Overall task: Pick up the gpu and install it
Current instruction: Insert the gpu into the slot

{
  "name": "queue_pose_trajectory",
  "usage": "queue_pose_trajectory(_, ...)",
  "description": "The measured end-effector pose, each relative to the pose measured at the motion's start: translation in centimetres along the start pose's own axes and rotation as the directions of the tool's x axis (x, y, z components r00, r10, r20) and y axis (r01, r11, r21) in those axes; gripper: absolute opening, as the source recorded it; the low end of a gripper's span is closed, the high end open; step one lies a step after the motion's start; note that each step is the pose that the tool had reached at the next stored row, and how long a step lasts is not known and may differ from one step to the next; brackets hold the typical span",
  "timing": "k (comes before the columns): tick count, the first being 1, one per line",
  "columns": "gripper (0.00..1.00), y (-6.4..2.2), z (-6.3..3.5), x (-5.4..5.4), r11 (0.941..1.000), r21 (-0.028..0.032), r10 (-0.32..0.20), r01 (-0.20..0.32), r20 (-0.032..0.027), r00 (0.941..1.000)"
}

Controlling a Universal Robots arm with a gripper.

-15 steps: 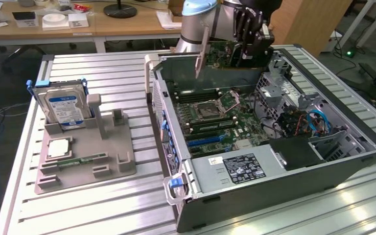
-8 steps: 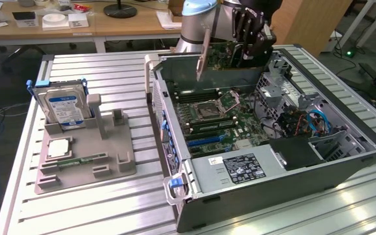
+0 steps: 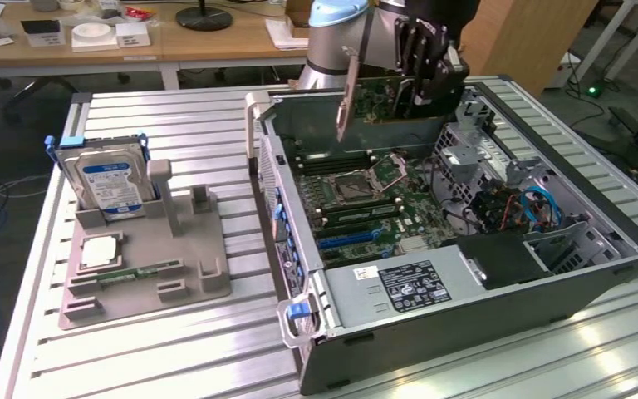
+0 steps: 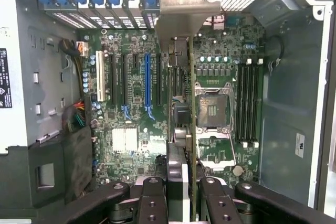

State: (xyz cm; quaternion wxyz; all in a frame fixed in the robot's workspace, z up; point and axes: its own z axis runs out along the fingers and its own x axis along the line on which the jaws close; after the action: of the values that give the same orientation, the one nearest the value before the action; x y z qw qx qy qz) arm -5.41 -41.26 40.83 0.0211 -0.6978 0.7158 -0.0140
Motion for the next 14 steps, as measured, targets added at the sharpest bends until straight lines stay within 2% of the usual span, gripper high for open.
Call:
queue_pose_trajectory(4, 0.28, 0.03, 0.2, 0.03, 1.0, 0.0032, 0.0, 0.0, 0.0001, 1.0)
queue_pose_trajectory(14, 0.28, 0.06, 0.68, 0.05, 1.0, 0.0034, 0.0, 0.0, 0.0008, 1.0)
